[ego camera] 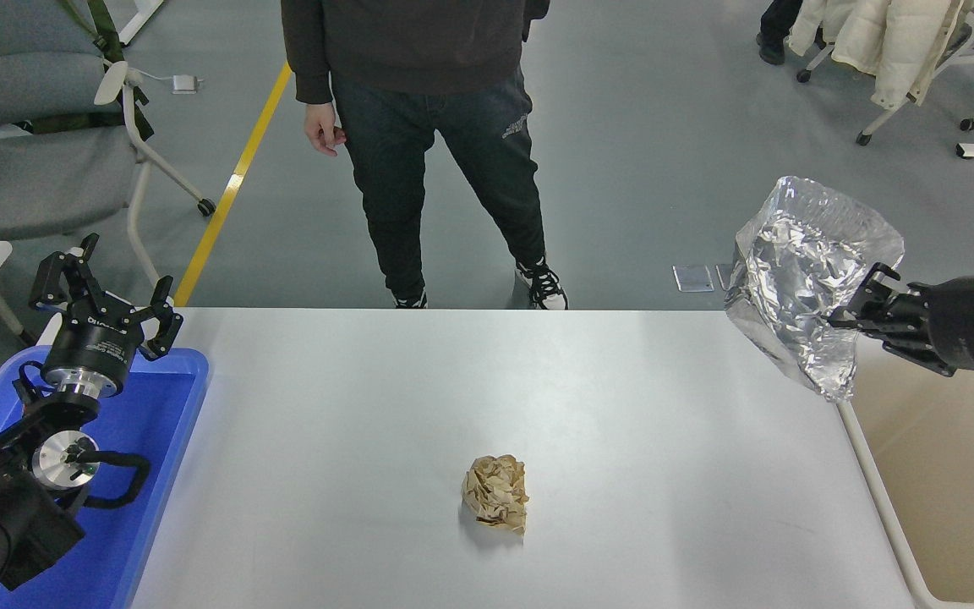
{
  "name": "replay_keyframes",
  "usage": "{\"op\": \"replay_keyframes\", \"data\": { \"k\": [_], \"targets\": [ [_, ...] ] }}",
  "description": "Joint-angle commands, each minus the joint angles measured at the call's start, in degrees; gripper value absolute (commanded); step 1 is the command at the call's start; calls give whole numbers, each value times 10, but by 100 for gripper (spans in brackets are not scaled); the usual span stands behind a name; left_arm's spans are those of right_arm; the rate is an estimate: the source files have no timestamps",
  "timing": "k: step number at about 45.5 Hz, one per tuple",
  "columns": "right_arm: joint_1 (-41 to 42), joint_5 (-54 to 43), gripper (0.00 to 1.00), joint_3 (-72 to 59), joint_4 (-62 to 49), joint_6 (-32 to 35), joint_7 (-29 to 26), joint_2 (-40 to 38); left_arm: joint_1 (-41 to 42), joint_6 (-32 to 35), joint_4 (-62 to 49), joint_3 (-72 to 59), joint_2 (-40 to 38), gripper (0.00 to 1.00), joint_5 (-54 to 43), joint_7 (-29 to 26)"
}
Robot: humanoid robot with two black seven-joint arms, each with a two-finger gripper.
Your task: Clean the table surface
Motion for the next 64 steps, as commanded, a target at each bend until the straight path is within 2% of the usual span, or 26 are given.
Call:
{"op": "replay_keyframes", "data": {
  "k": [1,8,17,27,42,54,57,64],
  "targets": [
    [1,4,0,12,-72,2,5,-29,0,0,-1,0,0,100,0,0],
    [-3,17,0,12,-147,2,36,-29,0,0,0,0,0,100,0,0],
    [-14,35,0,5,-277,8,115,-29,0,0,0,0,0,100,0,0],
    [-16,43,0,-2,-422,43,160,-21,0,0,0,0,0,100,0,0],
    [-21,43,0,-65,-563,52,253,1,1,0,0,0,0,100,0,0],
    [-14,43,0,-157,-695,48,329,60,0,1,0,0,0,100,-1,0],
    [-12,43,0,-176,-767,45,362,99,0,0,0,0,0,100,-1,0],
    [1,54,0,-192,-838,38,378,153,0,0,0,0,0,100,-1,0]
  ]
}}
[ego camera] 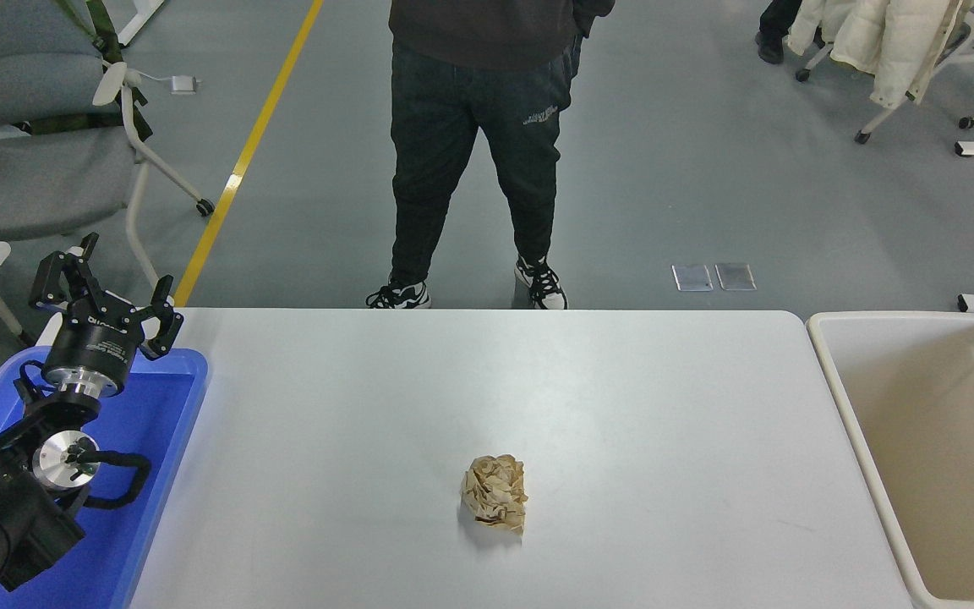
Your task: Clean the table surface
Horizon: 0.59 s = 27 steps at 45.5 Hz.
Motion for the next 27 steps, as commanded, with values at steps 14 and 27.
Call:
{"op": "replay_keyframes", "data": {
  "k": [14,27],
  "targets": [
    [11,83,0,-107,-156,-85,55,149,0,1,0,0,0,100,-1,0],
    [23,102,0,-144,-155,-140,55,208,0,0,0,0,0,100,-1,0]
  ]
}}
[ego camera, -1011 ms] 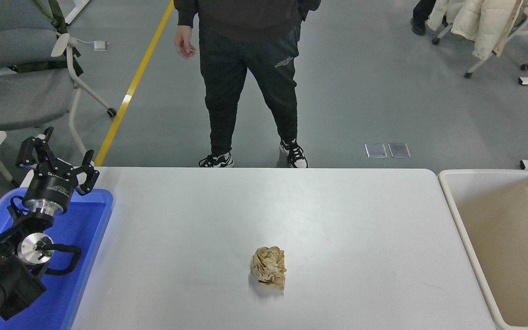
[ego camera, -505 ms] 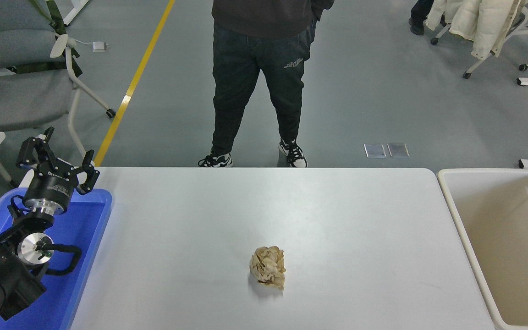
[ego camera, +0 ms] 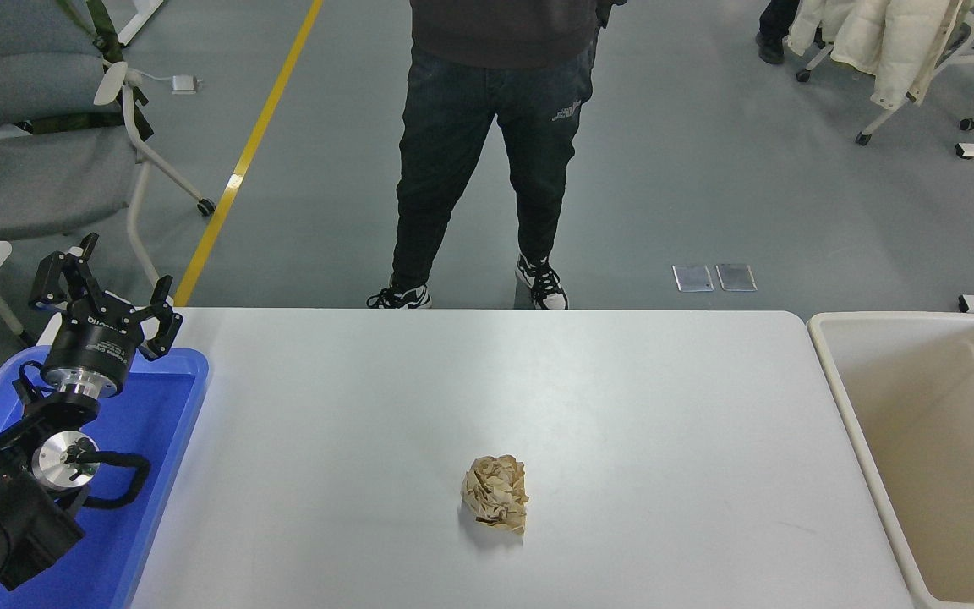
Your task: Clean the table surface
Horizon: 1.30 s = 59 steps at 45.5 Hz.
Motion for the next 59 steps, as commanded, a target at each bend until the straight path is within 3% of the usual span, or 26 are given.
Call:
{"op": "replay_keyframes", "data": {
  "k": [1,19,33,34,35,36,37,47,59],
  "targets": [
    [14,21,0,-31,-10,-48,3,53,0,0,0,0,0,100,0,0],
    [22,21,0,-31,-9,-161,3,106,0,0,0,0,0,100,0,0],
    [25,21,0,-31,-9,-170,3,113,0,0,0,0,0,100,0,0],
    [26,21,11,-31,-10,-170,0,113,0,0,0,0,0,100,0,0],
    [28,21,38,-32,-10,-170,-1,112,0,0,-1,0,0,100,1,0],
    [29,21,74,-33,-10,-169,-2,111,0,0,0,0,0,100,0,0],
    [29,21,100,-34,-10,-169,-2,111,0,0,0,0,0,100,1,0],
    [32,22,100,-142,-10,-170,-2,111,0,0,0,0,0,100,1,0],
    [39,27,100,-139,-11,-172,1,111,0,0,0,0,0,100,1,0]
  ]
}}
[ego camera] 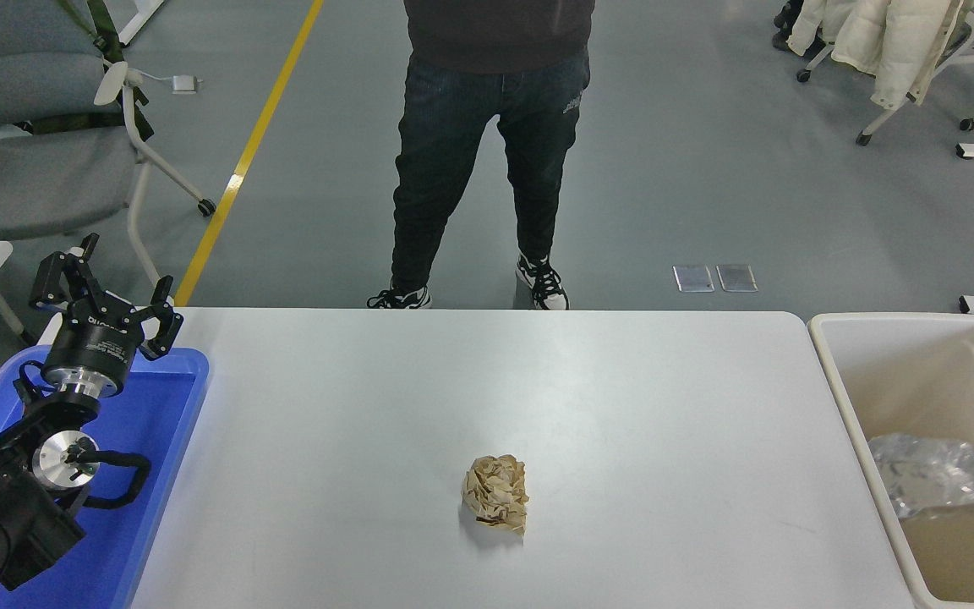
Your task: Clean the table surface
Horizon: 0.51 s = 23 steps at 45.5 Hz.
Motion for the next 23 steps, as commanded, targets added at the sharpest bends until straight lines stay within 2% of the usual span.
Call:
{"op": "replay_keyframes", "data": {
  "k": [1,17,23],
  "targets": [
    [4,12,100,-15,-1,-3,2,0,0,0,0,0,0,100,0,0],
    [18,142,100,-6,8,-2,2,-5,0,1,0,0,0,100,0,0],
    [25,151,100,105,48,4,2,-43,0,1,0,0,0,100,0,0]
  ]
}}
